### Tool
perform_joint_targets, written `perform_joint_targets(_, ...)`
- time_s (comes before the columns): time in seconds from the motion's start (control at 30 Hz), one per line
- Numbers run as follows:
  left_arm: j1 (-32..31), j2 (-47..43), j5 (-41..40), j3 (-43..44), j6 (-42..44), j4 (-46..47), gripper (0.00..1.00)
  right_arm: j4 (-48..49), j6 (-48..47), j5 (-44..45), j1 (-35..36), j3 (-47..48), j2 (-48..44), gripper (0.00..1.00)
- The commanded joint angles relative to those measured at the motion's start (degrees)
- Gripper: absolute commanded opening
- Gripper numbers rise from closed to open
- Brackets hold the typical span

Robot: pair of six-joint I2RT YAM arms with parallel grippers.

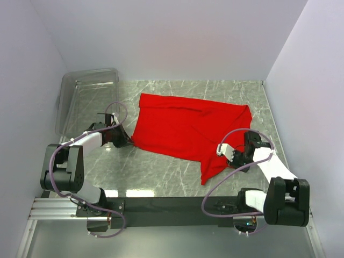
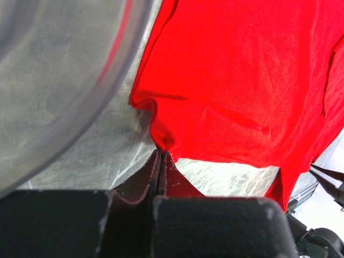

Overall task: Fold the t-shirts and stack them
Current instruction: Fold the T-shirt at the center of the board.

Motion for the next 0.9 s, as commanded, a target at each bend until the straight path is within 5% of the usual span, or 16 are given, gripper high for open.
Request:
perform_joint_targets(0.0,0.23,-1.46,0.87,1.48,0.36,0.9,0.01,3.07,1.72,-0.23,0.07,0.13,1.08,0.17)
perform_joint_targets(0.13,0.23,-2.6,0.6,1.48,-0.08,0.63,0.01,2.98,2.52,-0.76,-0.1,0.66,0.47,0.0)
perform_joint_targets(0.43,0.23,-4.72,-0.28,2.54,-0.09,-1.3,0.01,-10.1,1.29,-7.52,-5.28,9.27,-4.54,0.0)
perform_joint_targets(0.87,0.23,-5.6,-0.01,5.88,0.18,-2.62,0.01,-11.08,1.83,-10.52,-8.45,11.04,-2.17,0.05)
